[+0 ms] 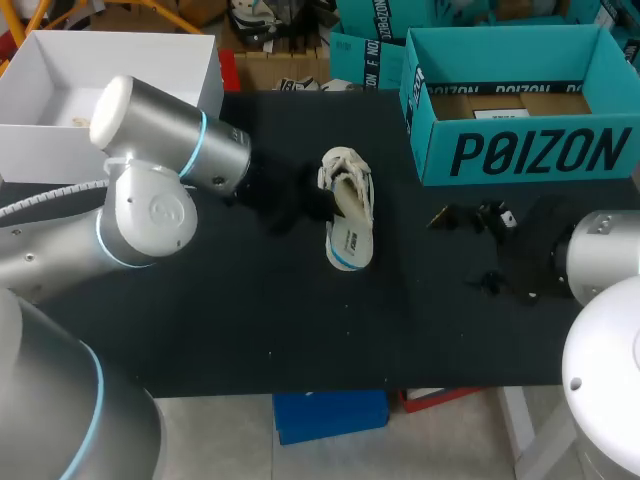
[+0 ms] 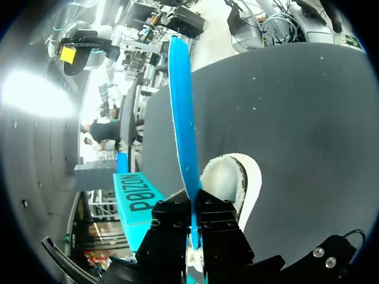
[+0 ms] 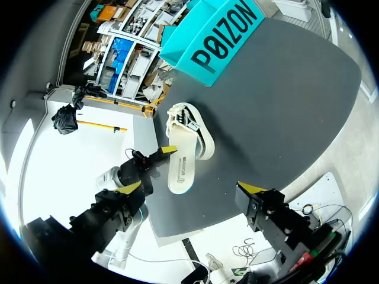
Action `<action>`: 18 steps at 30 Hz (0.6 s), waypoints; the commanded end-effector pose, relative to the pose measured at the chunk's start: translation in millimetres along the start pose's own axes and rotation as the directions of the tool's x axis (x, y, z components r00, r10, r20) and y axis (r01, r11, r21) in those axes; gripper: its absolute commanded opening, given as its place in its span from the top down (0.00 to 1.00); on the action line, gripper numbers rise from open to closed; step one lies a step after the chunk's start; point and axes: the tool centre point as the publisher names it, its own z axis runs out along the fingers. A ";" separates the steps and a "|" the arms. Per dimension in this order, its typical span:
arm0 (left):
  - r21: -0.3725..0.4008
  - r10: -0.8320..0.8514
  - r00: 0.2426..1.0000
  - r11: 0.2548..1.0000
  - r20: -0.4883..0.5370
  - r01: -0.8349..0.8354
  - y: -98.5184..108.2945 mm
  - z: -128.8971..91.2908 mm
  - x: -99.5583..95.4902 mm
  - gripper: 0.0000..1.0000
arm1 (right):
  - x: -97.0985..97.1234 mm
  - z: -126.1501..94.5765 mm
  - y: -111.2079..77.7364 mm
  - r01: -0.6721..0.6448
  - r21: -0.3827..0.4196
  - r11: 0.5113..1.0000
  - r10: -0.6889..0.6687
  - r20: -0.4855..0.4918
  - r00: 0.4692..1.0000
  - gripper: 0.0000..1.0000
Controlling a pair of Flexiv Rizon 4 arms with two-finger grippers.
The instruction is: Take the shoe out of the shoebox, open the shoe tongue, remove and reinsert the insole, then place the shoe into the shoebox
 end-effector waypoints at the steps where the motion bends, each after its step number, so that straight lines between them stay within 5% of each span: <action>1: -0.018 -0.007 0.999 1.000 0.044 0.008 -10.3 -0.3 11.0 1.00 | -8.1 -8.0 1.2 -0.014 0.086 0.996 0.015 -0.014 1.000 0.00; 18: -0.025 -0.033 0.999 0.999 -0.005 0.033 11.3 12.5 17.7 1.00 | -8.1 -8.0 1.2 -0.014 0.086 0.996 0.015 -0.014 1.000 0.00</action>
